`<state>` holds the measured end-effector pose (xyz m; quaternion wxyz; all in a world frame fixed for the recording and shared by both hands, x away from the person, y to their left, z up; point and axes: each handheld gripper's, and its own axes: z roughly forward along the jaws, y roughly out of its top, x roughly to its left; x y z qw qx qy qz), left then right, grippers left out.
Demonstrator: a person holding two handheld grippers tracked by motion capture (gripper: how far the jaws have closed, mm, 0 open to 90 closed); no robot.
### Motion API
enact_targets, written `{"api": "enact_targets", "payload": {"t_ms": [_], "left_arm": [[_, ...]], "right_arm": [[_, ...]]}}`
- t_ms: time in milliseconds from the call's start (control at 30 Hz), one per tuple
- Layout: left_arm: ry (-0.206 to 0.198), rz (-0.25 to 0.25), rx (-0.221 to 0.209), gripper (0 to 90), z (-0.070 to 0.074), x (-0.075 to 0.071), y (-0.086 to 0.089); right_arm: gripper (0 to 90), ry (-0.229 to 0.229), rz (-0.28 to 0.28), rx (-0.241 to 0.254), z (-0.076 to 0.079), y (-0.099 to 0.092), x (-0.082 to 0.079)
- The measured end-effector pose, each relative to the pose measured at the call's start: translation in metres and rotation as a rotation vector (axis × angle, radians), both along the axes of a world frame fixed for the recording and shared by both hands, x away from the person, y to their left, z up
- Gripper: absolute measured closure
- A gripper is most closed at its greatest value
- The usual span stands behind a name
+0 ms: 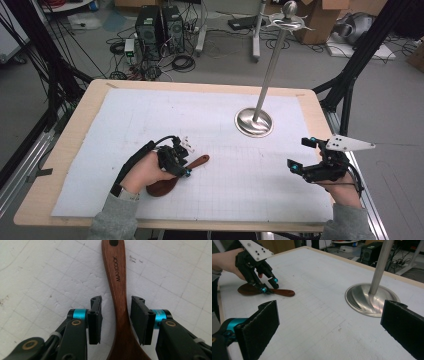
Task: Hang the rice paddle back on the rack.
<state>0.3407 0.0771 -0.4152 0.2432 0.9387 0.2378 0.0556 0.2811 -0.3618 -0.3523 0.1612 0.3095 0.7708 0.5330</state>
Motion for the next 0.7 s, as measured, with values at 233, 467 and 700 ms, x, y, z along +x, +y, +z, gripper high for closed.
{"api": "enact_targets", "payload": {"t_ms": [233, 467, 700], "left_arm": [[0.023, 0.002, 0.023, 65.6, 0.0018, 0.0006, -0.0005], [0.038, 0.012, 0.047, 67.3, 0.0032, 0.0006, -0.0031], [0.049, 0.016, 0.05, 69.2, 0.0032, 0.0017, -0.0031]], "right_arm": [[0.4, 0.001, -0.001, -0.003, -0.0001, -0.001, -0.0011], [0.4, -0.001, -0.007, -0.001, 0.0002, -0.0038, -0.0037], [0.4, -0.009, -0.01, 0.0, -0.0002, -0.0066, -0.0055]]}}
